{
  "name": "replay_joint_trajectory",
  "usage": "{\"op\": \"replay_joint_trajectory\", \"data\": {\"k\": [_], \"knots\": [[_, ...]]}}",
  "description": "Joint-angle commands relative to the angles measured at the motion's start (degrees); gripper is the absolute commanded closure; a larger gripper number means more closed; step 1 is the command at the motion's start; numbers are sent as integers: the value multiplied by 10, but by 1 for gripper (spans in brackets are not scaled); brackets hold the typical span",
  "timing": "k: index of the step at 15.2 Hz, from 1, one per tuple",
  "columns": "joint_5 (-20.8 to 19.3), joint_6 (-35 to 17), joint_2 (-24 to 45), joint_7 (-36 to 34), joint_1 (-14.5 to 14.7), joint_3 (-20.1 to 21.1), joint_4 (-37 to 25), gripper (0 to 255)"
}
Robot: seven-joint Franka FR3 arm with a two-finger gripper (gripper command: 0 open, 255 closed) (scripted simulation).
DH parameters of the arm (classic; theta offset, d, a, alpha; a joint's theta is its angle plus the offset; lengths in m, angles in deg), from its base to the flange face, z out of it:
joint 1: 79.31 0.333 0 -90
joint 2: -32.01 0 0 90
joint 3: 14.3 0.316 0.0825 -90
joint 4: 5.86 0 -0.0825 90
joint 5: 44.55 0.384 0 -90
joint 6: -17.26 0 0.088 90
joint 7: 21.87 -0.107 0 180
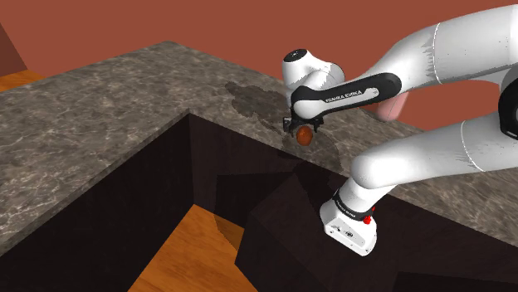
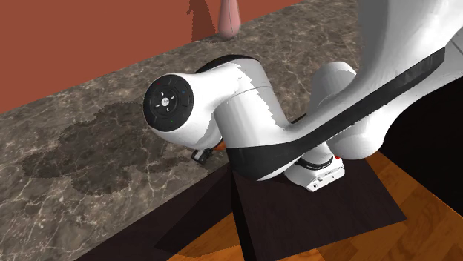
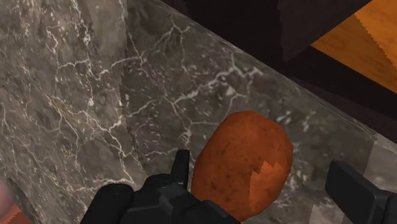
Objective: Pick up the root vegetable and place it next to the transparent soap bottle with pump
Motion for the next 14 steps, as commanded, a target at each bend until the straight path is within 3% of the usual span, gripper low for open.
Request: {"op": "replay_joint_trajectory", "data": {"k": [1,4,12,13,14], "knots": [[-7,-18,7,-4,-7,-1,10,0],[-19,-51,21,-10,-16,-2,29,0],[-19,-51,21,-10,-16,-2,29,0],[-19,-51,21,-10,-16,-2,29,255],[-19,-51,21,-10,-16,-2,29,255]]}}
